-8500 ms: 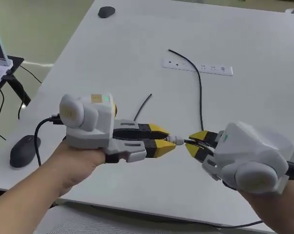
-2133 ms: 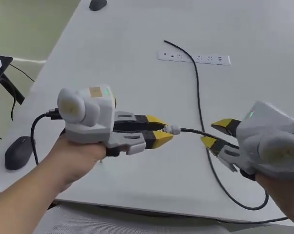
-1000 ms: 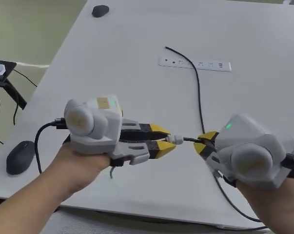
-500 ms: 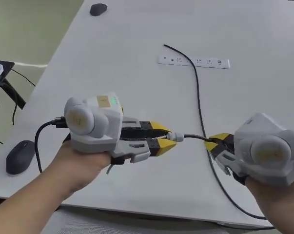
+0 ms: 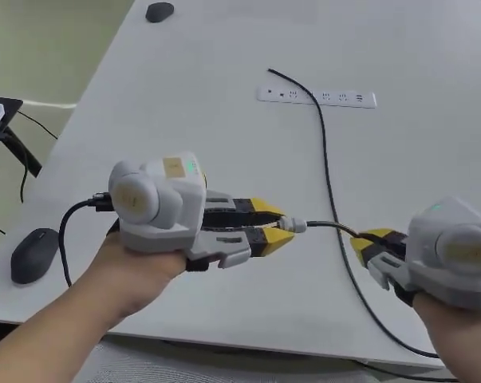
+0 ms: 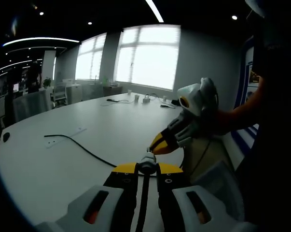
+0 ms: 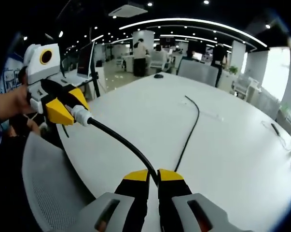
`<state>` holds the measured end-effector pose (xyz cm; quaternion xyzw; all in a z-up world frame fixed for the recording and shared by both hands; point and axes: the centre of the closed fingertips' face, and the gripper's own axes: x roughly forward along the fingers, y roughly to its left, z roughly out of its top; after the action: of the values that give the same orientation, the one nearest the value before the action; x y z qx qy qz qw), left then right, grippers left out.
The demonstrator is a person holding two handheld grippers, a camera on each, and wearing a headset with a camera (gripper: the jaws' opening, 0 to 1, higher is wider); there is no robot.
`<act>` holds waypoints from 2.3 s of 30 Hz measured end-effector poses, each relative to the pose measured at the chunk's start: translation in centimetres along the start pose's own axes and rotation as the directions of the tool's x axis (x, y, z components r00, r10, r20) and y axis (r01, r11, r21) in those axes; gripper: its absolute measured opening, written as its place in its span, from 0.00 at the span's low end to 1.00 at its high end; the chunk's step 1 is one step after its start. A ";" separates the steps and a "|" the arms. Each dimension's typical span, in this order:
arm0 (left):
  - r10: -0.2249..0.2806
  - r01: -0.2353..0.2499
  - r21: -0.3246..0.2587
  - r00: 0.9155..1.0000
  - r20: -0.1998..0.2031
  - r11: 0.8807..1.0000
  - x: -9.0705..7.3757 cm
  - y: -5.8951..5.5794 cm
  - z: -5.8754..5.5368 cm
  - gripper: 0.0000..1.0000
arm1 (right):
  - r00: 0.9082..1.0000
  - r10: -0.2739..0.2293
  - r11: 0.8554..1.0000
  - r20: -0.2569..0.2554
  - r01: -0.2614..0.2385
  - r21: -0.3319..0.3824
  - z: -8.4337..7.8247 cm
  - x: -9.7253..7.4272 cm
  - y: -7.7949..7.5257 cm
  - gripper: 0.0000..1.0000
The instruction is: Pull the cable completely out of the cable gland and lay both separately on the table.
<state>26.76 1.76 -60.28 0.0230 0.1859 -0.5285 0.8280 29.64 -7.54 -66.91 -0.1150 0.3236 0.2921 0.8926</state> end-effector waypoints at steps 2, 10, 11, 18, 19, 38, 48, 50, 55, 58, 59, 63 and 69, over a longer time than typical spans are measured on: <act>0.000 0.000 -0.001 1.000 0.003 1.000 -0.1 0.0 0.0 0.15 | 1.000 -0.005 1.000 -0.004 0.005 0.010 -0.3 0.1 -0.2 0.01; 0.002 -0.001 0.014 1.000 -0.012 1.000 -0.1 0.0 -0.4 0.15 | 0.999 0.008 0.998 -0.049 -0.004 0.066 -1.8 0.9 -0.2 0.01; 0.002 -0.002 0.008 1.000 -0.009 1.000 -0.1 0.0 -0.3 0.15 | 0.999 0.011 0.998 -0.052 -0.007 0.059 -1.8 0.9 0.0 0.01; 0.009 -0.009 0.000 1.000 -0.003 1.000 -0.3 0.3 -0.3 0.15 | 1.000 -0.009 0.999 -0.019 0.009 -0.036 -1.1 0.4 -0.3 0.02; 0.008 -0.008 0.000 1.000 -0.005 1.000 -0.3 0.3 -0.3 0.15 | 1.000 -0.011 0.999 -0.011 0.011 -0.050 -1.0 0.4 -0.4 0.02; 0.018 -0.018 -0.004 1.000 -0.002 1.000 0.3 -0.3 -0.3 0.15 | 0.993 0.070 0.945 0.098 -0.034 -0.326 3.4 -2.4 2.9 0.16; 0.014 -0.014 0.006 1.000 -0.005 1.000 0.4 -0.8 -0.2 0.15 | 0.985 0.140 0.850 0.100 -0.067 -0.523 5.7 -1.8 6.8 0.15; 0.013 -0.013 0.007 1.000 -0.006 1.000 0.4 -0.8 -0.2 0.15 | 0.985 0.143 0.837 0.098 -0.068 -0.543 5.8 -1.8 6.9 0.12; 0.016 -0.016 0.008 1.000 -0.005 1.000 0.4 -0.8 -0.1 0.15 | 0.984 0.154 0.802 0.087 -0.073 -0.592 5.7 -1.9 7.4 0.05; 0.015 -0.015 0.010 1.000 -0.012 1.000 0.4 -0.9 -0.3 0.15 | 0.984 0.157 0.801 0.083 -0.077 -0.593 5.6 -1.9 7.5 0.04; 0.016 -0.015 0.013 1.000 -0.015 1.000 0.4 -0.9 -0.4 0.15 | 0.984 0.159 0.806 0.084 -0.080 -0.586 5.4 -1.8 7.5 0.04; 0.013 -0.012 0.017 1.000 -0.025 1.000 0.4 -1.2 -0.6 0.15 | 0.985 0.158 0.805 0.074 -0.085 -0.586 5.0 -1.5 7.6 0.04; 0.018 -0.017 0.022 0.999 -0.027 1.000 0.3 -1.0 -0.7 0.15 | 0.987 0.148 0.812 0.070 -0.080 -0.578 4.8 -1.3 7.2 0.03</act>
<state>25.75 1.20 -60.92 0.0410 0.1910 -0.5229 0.8297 27.03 -0.48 -62.52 -0.3421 0.1767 0.4349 0.8140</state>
